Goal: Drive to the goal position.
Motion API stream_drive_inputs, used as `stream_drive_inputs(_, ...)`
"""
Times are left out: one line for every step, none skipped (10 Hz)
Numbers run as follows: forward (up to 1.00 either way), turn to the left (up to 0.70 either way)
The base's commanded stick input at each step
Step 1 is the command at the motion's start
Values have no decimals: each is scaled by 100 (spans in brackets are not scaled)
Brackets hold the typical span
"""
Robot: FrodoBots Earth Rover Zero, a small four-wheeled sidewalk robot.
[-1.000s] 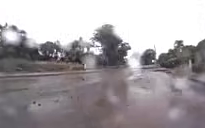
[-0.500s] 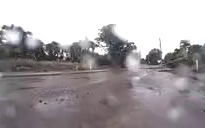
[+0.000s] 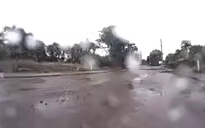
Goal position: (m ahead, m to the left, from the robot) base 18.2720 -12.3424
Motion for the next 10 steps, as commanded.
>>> stream_drive_inputs(85,0)
stream_drive_inputs(85,0)
stream_drive_inputs(85,0)
stream_drive_inputs(85,0)
stream_drive_inputs(85,0)
stream_drive_inputs(85,0)
stream_drive_inputs(85,0)
stream_drive_inputs(85,0)
stream_drive_inputs(85,0)
stream_drive_inputs(85,0)
